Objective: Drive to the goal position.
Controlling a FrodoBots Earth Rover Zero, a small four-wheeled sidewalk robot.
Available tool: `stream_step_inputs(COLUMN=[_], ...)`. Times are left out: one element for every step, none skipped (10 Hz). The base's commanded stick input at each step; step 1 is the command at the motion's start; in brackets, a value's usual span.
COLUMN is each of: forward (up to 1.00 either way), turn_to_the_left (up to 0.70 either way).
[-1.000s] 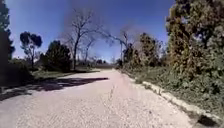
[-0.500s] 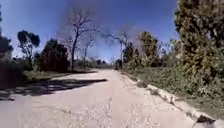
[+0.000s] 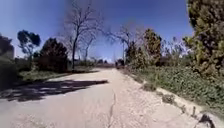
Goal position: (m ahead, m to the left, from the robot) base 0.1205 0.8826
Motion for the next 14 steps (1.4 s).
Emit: stream_step_inputs(forward=[1.00, 1.00, 1.00, 1.00, 1.00, 1.00, 1.00, 1.00, 1.00, 1.00, 1.00, 1.00, 1.00, 1.00], turn_to_the_left=[0.00, 0.00, 0.00, 0.00, 0.00, 0.00, 0.00, 0.00, 0.00, 0.00, 0.00, 0.00, 0.04, 0.29])
